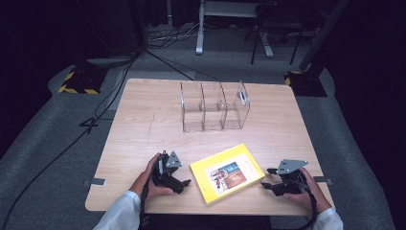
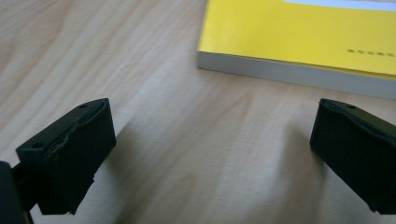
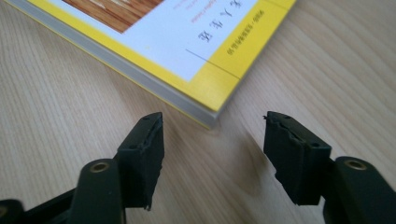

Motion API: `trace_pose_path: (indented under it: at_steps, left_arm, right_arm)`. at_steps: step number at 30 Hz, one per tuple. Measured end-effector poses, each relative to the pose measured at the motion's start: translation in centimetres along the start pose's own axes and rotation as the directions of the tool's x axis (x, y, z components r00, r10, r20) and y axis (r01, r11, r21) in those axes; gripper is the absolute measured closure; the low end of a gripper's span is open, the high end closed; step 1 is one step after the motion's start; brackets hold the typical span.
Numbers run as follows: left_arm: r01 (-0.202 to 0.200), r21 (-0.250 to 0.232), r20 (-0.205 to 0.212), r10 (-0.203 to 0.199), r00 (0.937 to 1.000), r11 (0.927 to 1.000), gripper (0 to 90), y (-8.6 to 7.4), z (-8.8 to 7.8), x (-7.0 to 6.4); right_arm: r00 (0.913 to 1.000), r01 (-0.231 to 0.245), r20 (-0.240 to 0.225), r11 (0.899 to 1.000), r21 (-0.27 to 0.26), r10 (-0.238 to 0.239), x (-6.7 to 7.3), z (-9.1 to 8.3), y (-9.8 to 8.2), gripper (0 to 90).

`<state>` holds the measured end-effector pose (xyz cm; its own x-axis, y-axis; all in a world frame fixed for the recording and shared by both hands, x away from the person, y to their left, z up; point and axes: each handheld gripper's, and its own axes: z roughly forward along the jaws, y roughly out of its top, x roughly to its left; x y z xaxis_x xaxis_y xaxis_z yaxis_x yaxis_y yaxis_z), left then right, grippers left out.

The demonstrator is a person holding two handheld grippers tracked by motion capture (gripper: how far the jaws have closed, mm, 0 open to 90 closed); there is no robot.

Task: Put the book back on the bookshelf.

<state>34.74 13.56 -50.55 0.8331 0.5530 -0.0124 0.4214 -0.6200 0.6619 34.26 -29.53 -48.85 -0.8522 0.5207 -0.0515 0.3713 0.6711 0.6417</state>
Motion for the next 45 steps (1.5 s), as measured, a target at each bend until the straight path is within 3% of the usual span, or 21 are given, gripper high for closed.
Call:
trace_pose_path:
  at_steps: [4,8,14,17,21,24,28,34,39,41,43,45]
  left_arm:
    - [-0.024,-0.001,0.025,0.024,0.9994,0.9997,0.6,0.2,0.2,-1.2]
    - [-0.036,0.002,0.036,0.036,0.9987,0.9993,0.6,0.5,0.4,-1.8]
    - [-0.043,-0.002,0.043,0.043,0.9982,0.9991,0.5,0.6,0.6,-2.4]
    - [-0.042,-0.001,0.042,0.042,0.9982,0.9991,0.5,0.7,0.7,-2.6]
    - [-0.025,0.001,0.027,0.025,0.9993,0.9997,0.6,1.0,0.9,-2.6]
    - [-0.026,-0.001,0.028,0.026,0.9993,0.9997,0.6,1.1,1.0,-2.6]
    - [-0.026,-0.002,0.031,0.026,0.9992,0.9996,0.5,1.1,1.0,-2.6]
    - [-0.028,0.000,0.032,0.028,0.9991,0.9996,0.5,1.1,1.0,-2.6]
    - [-0.017,0.024,0.029,0.016,0.9994,0.9996,1.2,1.3,0.8,-2.7]
    - [-0.007,0.027,0.038,0.006,0.9993,0.9996,8.3,1.4,0.4,-2.7]
    - [0.004,0.000,0.068,-0.004,0.9977,1.0000,22.1,1.6,-0.2,-2.8]
    - [-0.014,-0.024,0.042,0.015,0.9990,0.9996,15.2,2.1,-0.8,-3.4]
  right_arm:
    - [0.9985,-0.002,-0.055,0.998,0.066,0.005,0.1,0.0,0.8,51.6]
    - [0.9976,0.030,-0.066,0.992,0.124,-0.022,0.3,0.2,1.9,59.0]
    - [0.9983,0.007,-0.059,0.982,0.190,0.004,-0.2,0.4,2.8,72.1]
    - [0.9985,-0.005,-0.051,0.973,0.231,0.017,-0.2,0.5,3.3,73.5]
    - [0.9982,0.017,-0.059,0.963,0.271,-0.001,-0.3,0.7,3.9,74.0]
    - [0.9981,0.030,-0.060,0.962,0.272,-0.015,-0.2,0.7,3.9,74.1]
    - [0.9972,0.017,-0.074,0.977,0.214,-0.001,-0.6,0.5,3.2,75.8]
    - [0.9975,0.005,-0.070,0.986,0.168,0.007,-0.5,0.3,2.8,77.4]
    - [0.9945,-0.045,-0.092,0.996,0.071,0.051,-1.0,-0.5,2.7,78.7]
    - [0.9951,-0.046,-0.086,0.998,0.038,0.049,-0.9,-0.6,2.8,80.2]
    - [0.9942,-0.061,-0.089,0.998,-0.007,0.060,-0.8,-0.7,3.1,80.7]
    - [0.9946,-0.061,-0.086,0.998,-0.027,0.058,-0.7,-0.6,3.3,80.9]
